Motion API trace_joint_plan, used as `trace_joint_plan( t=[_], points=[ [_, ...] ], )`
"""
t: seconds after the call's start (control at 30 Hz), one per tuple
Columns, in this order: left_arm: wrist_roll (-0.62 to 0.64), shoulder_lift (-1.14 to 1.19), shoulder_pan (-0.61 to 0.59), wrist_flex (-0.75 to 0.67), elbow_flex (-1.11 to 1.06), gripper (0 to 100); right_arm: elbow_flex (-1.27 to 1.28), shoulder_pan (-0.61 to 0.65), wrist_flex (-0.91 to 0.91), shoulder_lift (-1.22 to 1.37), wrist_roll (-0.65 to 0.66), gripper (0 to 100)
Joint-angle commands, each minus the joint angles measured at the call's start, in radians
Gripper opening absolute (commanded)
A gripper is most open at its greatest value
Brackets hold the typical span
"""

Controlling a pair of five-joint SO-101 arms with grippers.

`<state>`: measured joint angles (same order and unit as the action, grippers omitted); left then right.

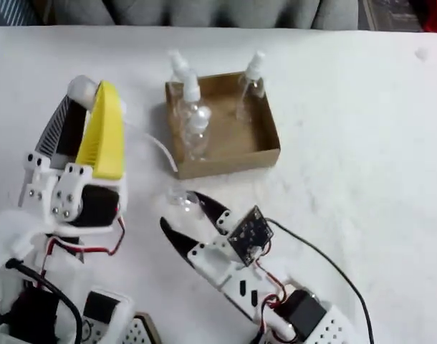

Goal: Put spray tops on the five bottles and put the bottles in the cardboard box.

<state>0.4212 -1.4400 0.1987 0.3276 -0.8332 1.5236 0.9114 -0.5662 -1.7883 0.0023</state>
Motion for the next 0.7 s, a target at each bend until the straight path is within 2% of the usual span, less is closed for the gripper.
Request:
trace_joint_plan(
  t=[0.0, 0.17, 0.67],
  points=[
    [-0.005, -0.004, 0.016, 0.063, 0.038, 2, -0.012, 0.001, 0.018, -0.012, 0.011, 1.8],
    [-0.002, -0.021, 0.018, 0.160, 0.061, 2, -0.012, -0.018, 0.018, -0.012, 0.011, 1.8],
    [0.000, -0.219, 0.025, 0.160, -0.153, 2, -0.012, -0.018, 0.018, -0.012, 0.011, 1.8]
  ],
)
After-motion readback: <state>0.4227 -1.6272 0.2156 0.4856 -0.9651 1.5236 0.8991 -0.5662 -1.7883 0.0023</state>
